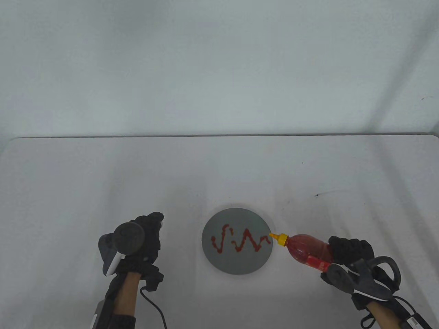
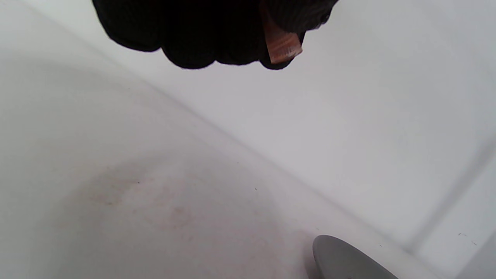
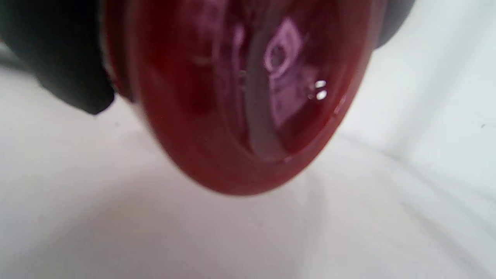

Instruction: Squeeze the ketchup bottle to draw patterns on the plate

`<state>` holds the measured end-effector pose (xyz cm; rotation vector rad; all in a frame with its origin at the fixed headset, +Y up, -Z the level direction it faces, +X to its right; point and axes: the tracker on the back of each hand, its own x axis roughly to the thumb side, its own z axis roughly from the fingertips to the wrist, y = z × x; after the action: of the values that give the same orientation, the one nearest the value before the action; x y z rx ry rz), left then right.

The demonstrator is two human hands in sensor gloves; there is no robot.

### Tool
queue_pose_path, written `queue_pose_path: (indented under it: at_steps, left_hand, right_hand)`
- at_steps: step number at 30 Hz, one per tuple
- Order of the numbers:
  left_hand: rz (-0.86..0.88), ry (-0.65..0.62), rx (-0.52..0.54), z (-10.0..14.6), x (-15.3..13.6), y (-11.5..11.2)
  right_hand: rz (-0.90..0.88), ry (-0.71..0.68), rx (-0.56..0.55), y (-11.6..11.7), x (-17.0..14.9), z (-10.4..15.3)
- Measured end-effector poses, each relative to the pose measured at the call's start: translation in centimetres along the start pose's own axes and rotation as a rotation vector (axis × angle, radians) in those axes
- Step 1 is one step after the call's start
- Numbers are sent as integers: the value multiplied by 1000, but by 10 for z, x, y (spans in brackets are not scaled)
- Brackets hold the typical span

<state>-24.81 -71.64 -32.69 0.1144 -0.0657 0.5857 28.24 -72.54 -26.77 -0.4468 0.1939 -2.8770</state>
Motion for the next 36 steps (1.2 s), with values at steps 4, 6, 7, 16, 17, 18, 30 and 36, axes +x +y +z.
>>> queue_pose_path:
  at_steps: [4,6,7,16,17,18,30,36]
  left_hand:
    - [4,-5,-5,0,1,-1]
    - [23,-6,-5,0,2,-1]
    - [35,-5,-7,0,2,-1]
    - [68,-21,-21,-1,11,-5]
    - [73,-34,-30,0,15,-6]
    - [76,-42,-31,0,17,-6]
    - [354,-121,-35,-17,84,-10]
    - [550,-145,-107,-29,134,-39]
  right_hand:
    - [-44,-1,-29,-2,-3,-1]
    - [-79,4,-46,-4,-3,-1]
    - [-102,7,-59,-5,-3,-1]
    - [-255,32,-127,-14,-10,-6]
    - [-288,39,-131,-14,-11,-6]
    - [-308,38,-130,-14,-12,-6]
    - [-738,39,-127,-8,-20,-7]
    - [-867,11,-130,-5,-17,-8]
